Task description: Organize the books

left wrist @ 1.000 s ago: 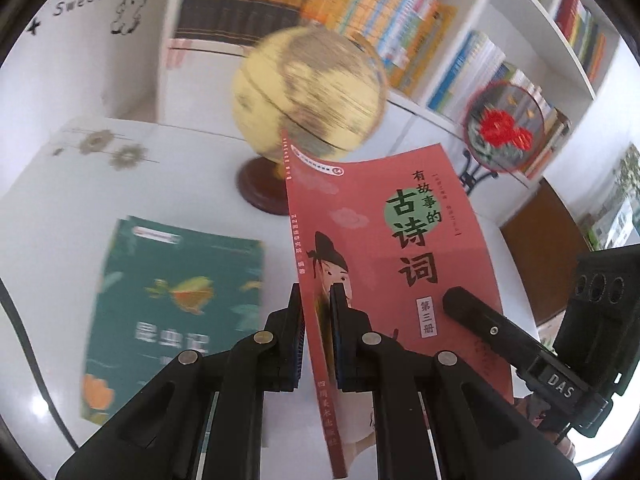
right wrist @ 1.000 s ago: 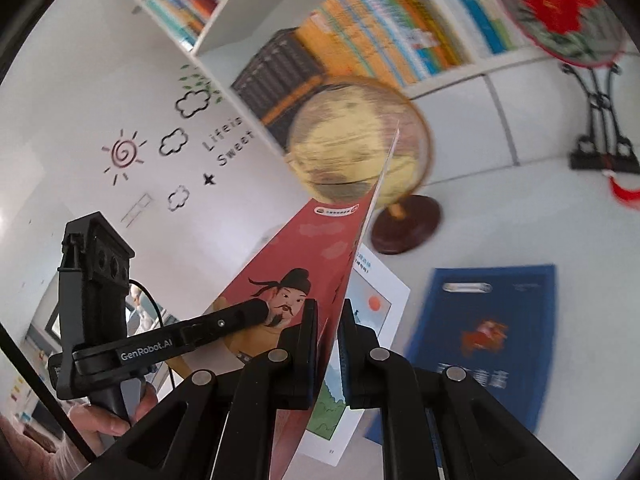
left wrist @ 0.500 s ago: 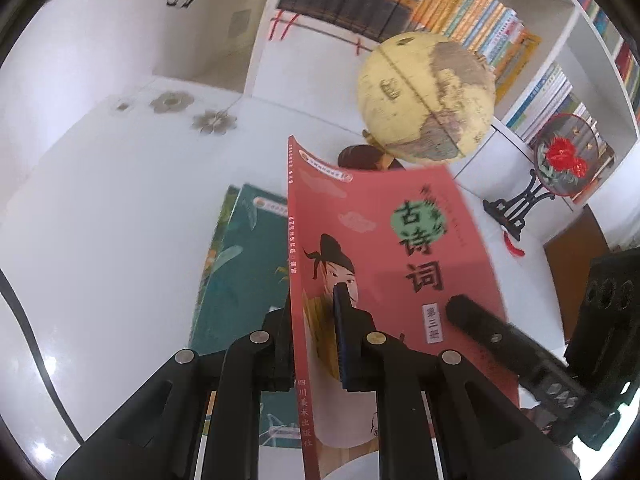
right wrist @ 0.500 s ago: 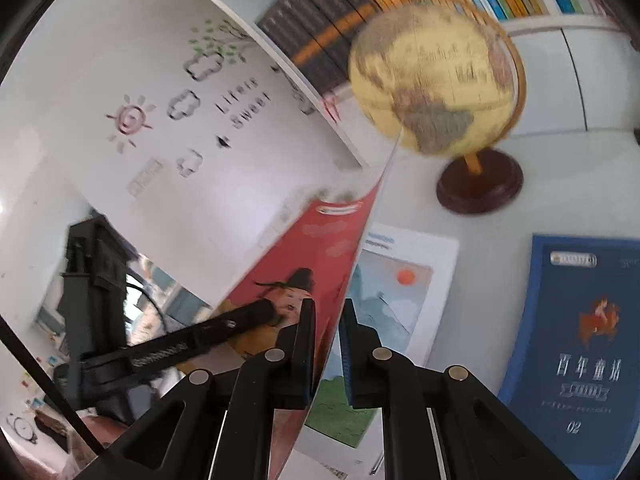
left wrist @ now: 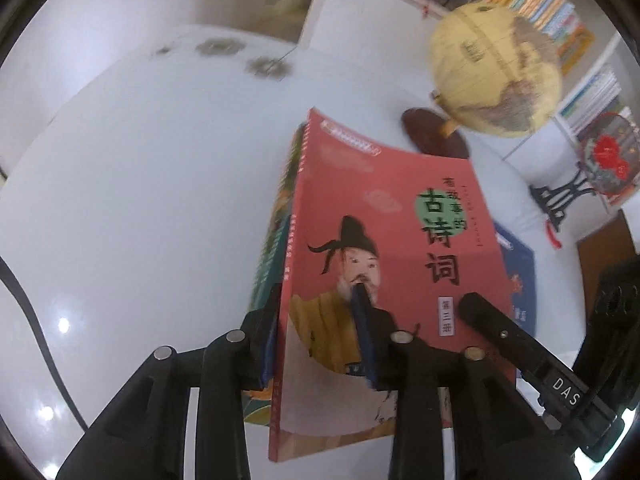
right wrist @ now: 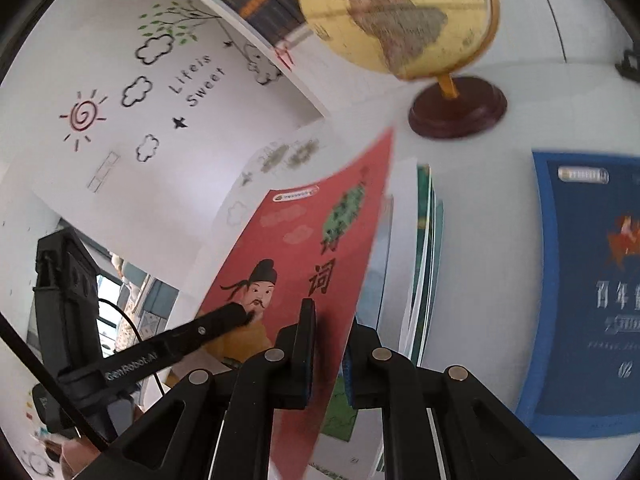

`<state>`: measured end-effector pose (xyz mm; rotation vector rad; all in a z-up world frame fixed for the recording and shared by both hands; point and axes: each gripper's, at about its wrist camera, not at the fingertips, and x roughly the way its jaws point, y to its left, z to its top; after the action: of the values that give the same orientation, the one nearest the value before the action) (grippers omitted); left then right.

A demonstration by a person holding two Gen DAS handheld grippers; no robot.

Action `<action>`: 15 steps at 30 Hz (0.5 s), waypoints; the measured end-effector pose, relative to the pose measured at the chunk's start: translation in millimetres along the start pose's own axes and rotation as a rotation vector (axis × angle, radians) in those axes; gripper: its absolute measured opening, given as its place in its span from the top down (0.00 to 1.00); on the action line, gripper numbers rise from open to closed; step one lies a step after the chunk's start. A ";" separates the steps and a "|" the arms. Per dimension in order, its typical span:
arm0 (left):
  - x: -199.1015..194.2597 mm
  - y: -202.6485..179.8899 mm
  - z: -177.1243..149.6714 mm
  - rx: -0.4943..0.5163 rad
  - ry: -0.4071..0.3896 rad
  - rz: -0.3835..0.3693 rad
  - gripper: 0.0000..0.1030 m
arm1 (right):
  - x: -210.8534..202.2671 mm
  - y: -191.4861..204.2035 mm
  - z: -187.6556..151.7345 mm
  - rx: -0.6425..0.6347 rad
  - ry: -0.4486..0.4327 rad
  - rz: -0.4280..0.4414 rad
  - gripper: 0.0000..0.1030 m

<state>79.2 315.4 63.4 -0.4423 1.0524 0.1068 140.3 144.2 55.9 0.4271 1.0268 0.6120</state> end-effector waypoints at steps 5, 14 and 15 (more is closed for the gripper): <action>-0.9 -8.0 1.1 0.059 0.010 0.058 0.56 | 3.6 -14.5 -7.0 0.113 -0.005 0.014 0.82; -5.7 -13.0 1.6 0.090 0.004 0.174 0.24 | 4.5 -1.8 -6.0 0.140 -0.005 0.117 0.34; -5.7 -14.3 1.4 0.093 0.004 0.178 0.24 | 5.0 -1.8 -5.0 0.139 -0.002 0.116 0.34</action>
<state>81.7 303.7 73.3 -0.2638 1.0949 0.2142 138.3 146.4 49.3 0.6125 1.0518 0.6462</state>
